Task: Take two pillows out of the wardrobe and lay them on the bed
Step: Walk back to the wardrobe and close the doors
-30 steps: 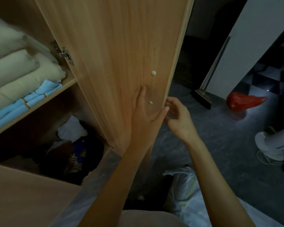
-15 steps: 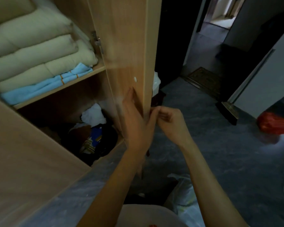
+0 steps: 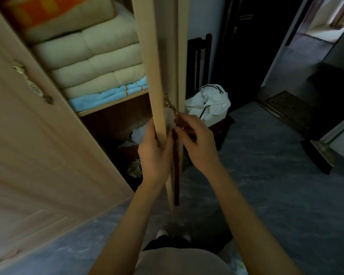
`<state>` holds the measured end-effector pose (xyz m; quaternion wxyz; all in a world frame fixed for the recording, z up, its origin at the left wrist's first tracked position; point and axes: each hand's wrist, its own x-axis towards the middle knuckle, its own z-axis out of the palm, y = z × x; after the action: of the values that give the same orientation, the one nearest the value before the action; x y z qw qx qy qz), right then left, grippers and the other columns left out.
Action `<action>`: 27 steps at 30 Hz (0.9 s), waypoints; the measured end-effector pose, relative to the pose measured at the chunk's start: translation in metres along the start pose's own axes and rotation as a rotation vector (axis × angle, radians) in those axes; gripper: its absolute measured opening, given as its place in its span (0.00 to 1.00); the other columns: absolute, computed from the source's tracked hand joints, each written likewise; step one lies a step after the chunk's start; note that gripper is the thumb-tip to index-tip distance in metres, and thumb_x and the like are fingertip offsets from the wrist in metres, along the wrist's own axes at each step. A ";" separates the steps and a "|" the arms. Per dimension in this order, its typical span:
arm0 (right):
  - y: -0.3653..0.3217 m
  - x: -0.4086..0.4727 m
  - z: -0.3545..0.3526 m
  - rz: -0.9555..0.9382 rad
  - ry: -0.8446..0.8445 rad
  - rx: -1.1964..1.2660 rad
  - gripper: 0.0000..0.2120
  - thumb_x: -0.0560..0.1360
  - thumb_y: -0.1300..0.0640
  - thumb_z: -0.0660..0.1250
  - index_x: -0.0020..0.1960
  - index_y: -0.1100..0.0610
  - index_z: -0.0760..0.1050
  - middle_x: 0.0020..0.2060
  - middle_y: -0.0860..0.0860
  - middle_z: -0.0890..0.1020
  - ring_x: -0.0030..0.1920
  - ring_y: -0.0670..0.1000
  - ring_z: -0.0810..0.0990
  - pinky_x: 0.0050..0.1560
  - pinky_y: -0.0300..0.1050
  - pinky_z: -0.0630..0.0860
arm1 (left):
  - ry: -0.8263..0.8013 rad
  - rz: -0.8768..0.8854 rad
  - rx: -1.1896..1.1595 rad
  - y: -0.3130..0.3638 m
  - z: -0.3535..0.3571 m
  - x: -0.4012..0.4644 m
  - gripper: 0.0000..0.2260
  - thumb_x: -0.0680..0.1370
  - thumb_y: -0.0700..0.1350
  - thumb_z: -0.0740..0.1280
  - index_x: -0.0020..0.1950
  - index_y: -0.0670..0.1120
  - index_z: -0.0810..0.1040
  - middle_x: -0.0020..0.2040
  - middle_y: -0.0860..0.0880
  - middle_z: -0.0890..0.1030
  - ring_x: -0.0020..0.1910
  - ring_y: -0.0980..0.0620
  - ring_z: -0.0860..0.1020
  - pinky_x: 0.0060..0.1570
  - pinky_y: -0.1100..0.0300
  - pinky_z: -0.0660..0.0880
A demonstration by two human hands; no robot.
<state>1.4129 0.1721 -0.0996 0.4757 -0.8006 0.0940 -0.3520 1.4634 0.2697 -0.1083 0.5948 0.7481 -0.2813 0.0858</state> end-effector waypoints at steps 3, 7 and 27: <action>-0.004 0.013 0.020 -0.051 -0.051 0.008 0.13 0.75 0.62 0.64 0.59 0.61 0.75 0.48 0.47 0.77 0.49 0.36 0.75 0.52 0.25 0.70 | 0.085 -0.021 0.033 -0.011 -0.021 0.007 0.11 0.76 0.40 0.65 0.58 0.41 0.73 0.39 0.60 0.75 0.38 0.66 0.76 0.36 0.74 0.71; -0.009 0.031 0.056 -0.006 -0.180 0.095 0.12 0.74 0.60 0.65 0.58 0.56 0.76 0.44 0.35 0.76 0.46 0.30 0.76 0.50 0.25 0.71 | 0.276 -0.087 0.022 -0.022 -0.047 0.021 0.13 0.75 0.39 0.65 0.59 0.43 0.73 0.45 0.56 0.78 0.44 0.64 0.77 0.43 0.71 0.73; 0.005 0.112 0.159 0.108 -0.400 0.441 0.15 0.69 0.68 0.69 0.38 0.46 0.76 0.29 0.42 0.81 0.33 0.38 0.78 0.36 0.31 0.73 | 0.564 -0.130 0.089 -0.045 -0.082 0.103 0.11 0.72 0.37 0.70 0.51 0.49 0.78 0.40 0.61 0.79 0.41 0.70 0.78 0.44 0.75 0.73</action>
<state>1.6001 0.2256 -0.0983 0.6655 -0.7250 -0.0376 -0.1734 1.5892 0.3195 -0.0754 0.6205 0.7364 -0.0522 0.2644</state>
